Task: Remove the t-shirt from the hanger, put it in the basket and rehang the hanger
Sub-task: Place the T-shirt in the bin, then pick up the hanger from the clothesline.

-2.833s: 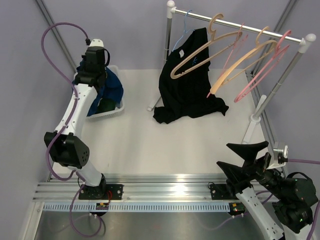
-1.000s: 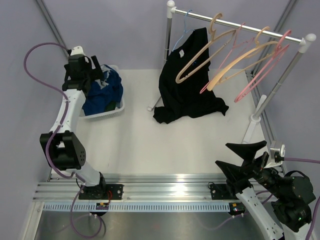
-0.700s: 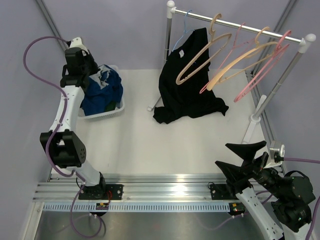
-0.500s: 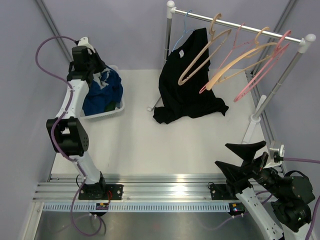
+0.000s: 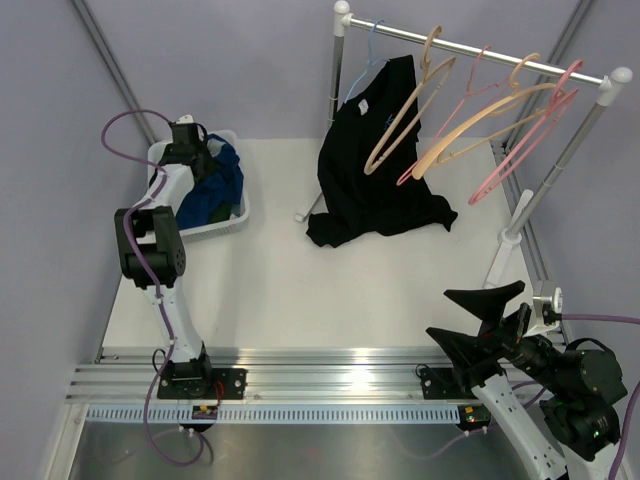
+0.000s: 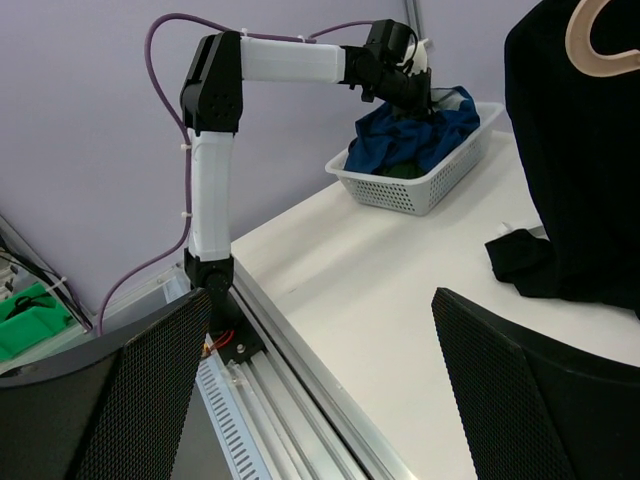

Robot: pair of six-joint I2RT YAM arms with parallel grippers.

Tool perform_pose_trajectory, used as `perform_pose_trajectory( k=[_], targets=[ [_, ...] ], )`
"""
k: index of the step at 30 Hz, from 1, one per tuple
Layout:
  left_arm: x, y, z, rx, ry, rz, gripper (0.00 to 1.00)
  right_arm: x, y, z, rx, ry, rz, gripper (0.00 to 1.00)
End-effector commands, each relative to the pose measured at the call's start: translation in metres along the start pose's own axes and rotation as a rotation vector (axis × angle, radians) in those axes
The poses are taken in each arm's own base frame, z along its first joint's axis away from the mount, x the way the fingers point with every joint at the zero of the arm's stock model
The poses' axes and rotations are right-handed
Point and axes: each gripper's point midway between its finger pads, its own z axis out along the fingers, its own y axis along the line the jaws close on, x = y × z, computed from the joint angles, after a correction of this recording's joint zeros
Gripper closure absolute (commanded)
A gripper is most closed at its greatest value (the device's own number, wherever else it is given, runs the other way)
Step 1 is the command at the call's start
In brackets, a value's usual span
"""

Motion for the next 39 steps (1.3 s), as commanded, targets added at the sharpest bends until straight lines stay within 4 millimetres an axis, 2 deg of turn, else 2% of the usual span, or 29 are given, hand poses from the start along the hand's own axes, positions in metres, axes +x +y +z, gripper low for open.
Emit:
perform_pose_trajectory(
  k=[1, 3, 6, 9, 10, 12, 13, 15, 16, 18, 19, 20, 22, 23, 25, 28, 30, 31, 32, 33, 34, 35, 37, 39],
  targets=[
    [0.039, 0.033, 0.019, -0.104, 0.097, -0.015, 1.00, -0.003, 0.004, 0.002, -0.024, -0.011, -0.009, 0.00],
    [0.045, 0.035, 0.017, -0.112, 0.117, -0.011, 1.00, -0.002, 0.002, 0.003, -0.016, -0.001, -0.010, 0.01],
    [0.038, 0.037, 0.007, -0.123, 0.097, -0.004, 1.00, -0.001, 0.002, 0.004, -0.018, 0.010, -0.014, 0.01],
    [0.023, 0.037, -0.012, -0.129, 0.063, 0.012, 0.98, -0.003, 0.001, 0.003, -0.010, 0.000, -0.016, 0.00],
    [0.011, 0.033, -0.027, -0.110, 0.040, 0.023, 0.82, -0.003, -0.001, 0.003, -0.001, -0.003, -0.015, 0.00],
    [-0.005, 0.023, -0.046, -0.060, -0.010, 0.045, 0.31, -0.005, -0.008, 0.005, 0.040, -0.012, -0.016, 0.00],
    [-0.019, 0.013, -0.069, -0.018, -0.061, 0.050, 0.29, -0.005, -0.011, 0.006, 0.054, -0.007, -0.015, 0.00],
    [-0.040, 0.002, -0.093, 0.035, -0.140, 0.053, 0.23, -0.004, -0.014, 0.007, 0.064, 0.002, -0.020, 0.00],
    [-0.055, -0.006, -0.115, 0.075, -0.187, 0.053, 0.17, -0.004, -0.016, 0.008, 0.071, 0.002, -0.017, 0.00],
    [-0.071, -0.013, -0.136, 0.097, -0.234, 0.070, 0.09, -0.002, -0.021, 0.010, 0.089, 0.005, -0.018, 0.01],
    [-0.076, -0.014, -0.146, 0.103, -0.251, 0.074, 0.01, -0.002, -0.025, 0.011, 0.107, -0.001, -0.017, 0.00],
    [-0.083, -0.019, -0.164, 0.126, -0.281, 0.075, 0.01, -0.002, -0.027, 0.012, 0.116, -0.003, -0.017, 0.00],
    [-0.084, -0.024, -0.179, 0.162, -0.296, 0.068, 0.01, -0.004, -0.035, 0.014, 0.154, -0.012, -0.013, 0.00],
    [-0.081, -0.033, -0.192, 0.220, -0.295, 0.066, 0.01, -0.004, -0.039, 0.016, 0.176, -0.003, -0.006, 0.01],
    [-0.075, -0.037, -0.201, 0.258, -0.283, 0.059, 0.01, -0.005, -0.047, 0.018, 0.218, 0.005, 0.001, 0.00],
    [-0.060, -0.056, -0.222, 0.386, -0.258, 0.070, 0.01, -0.006, -0.065, 0.022, 0.307, 0.019, 0.013, 0.00],
    [-0.048, -0.082, -0.245, 0.516, -0.244, 0.100, 0.01, -0.004, -0.072, 0.023, 0.346, 0.031, 0.023, 0.01],
    [-0.035, -0.086, -0.247, 0.538, -0.225, 0.107, 0.01, -0.004, -0.079, 0.023, 0.380, 0.029, 0.025, 0.01],
    [-0.020, -0.107, -0.257, 0.601, -0.211, 0.137, 0.02, -0.005, -0.082, 0.024, 0.396, 0.027, 0.033, 0.01],
    [-0.015, -0.118, -0.264, 0.631, -0.232, 0.159, 0.01, -0.005, -0.084, 0.025, 0.406, 0.026, 0.042, 0.01],
    [-0.004, -0.121, -0.268, 0.627, -0.238, 0.172, 0.02, -0.005, -0.084, 0.028, 0.407, 0.034, 0.050, 0.01],
    [0.008, -0.141, -0.277, 0.672, -0.232, 0.205, 0.01, -0.006, -0.084, 0.033, 0.402, 0.056, 0.063, 0.01],
    [0.012, -0.164, -0.291, 0.741, -0.237, 0.231, 0.02, -0.003, -0.080, 0.039, 0.381, 0.102, 0.079, 0.00],
    [0.007, -0.179, -0.305, 0.810, -0.239, 0.235, 0.04, -0.007, -0.074, 0.036, 0.373, 0.115, 0.079, 0.00]
  ],
)
